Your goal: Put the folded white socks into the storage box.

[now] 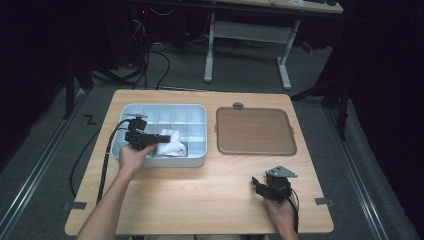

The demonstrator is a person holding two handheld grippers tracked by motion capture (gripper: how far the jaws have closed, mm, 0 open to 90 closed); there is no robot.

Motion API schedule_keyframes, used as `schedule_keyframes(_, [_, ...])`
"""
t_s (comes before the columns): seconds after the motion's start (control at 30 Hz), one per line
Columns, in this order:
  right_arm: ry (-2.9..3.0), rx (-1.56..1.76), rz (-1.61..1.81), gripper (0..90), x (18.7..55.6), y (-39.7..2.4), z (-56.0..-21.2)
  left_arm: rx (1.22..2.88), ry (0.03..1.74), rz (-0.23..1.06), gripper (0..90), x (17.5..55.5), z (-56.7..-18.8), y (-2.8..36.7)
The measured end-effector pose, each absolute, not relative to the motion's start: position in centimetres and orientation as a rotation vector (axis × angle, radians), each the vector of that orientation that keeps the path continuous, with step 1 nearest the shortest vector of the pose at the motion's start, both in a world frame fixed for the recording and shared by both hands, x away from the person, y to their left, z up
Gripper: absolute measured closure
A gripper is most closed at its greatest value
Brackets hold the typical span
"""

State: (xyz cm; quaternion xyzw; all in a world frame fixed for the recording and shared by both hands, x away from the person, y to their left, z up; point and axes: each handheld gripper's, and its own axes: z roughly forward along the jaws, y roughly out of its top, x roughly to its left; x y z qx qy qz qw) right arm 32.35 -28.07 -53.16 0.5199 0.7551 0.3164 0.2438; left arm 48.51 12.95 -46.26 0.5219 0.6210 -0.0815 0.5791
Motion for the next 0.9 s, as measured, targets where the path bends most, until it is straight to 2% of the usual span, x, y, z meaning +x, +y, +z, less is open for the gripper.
schedule_keyframes(0.37, [2.061,1.432,0.868,39.7,32.4,-28.1,-53.2,1.199,1.471,-0.208,71.4,48.6,-46.7,14.3])
schedule_keyframes(0.57, [2.061,1.434,0.869,39.7,32.4,-28.1,-53.2,1.27,1.458,-0.094,71.3,48.0,-46.9,13.7])
schedule_keyframes(0.9, [2.063,1.437,0.873,39.6,32.4,-28.2,-53.2,1.386,1.429,-0.02,71.9,47.5,-47.2,13.3])
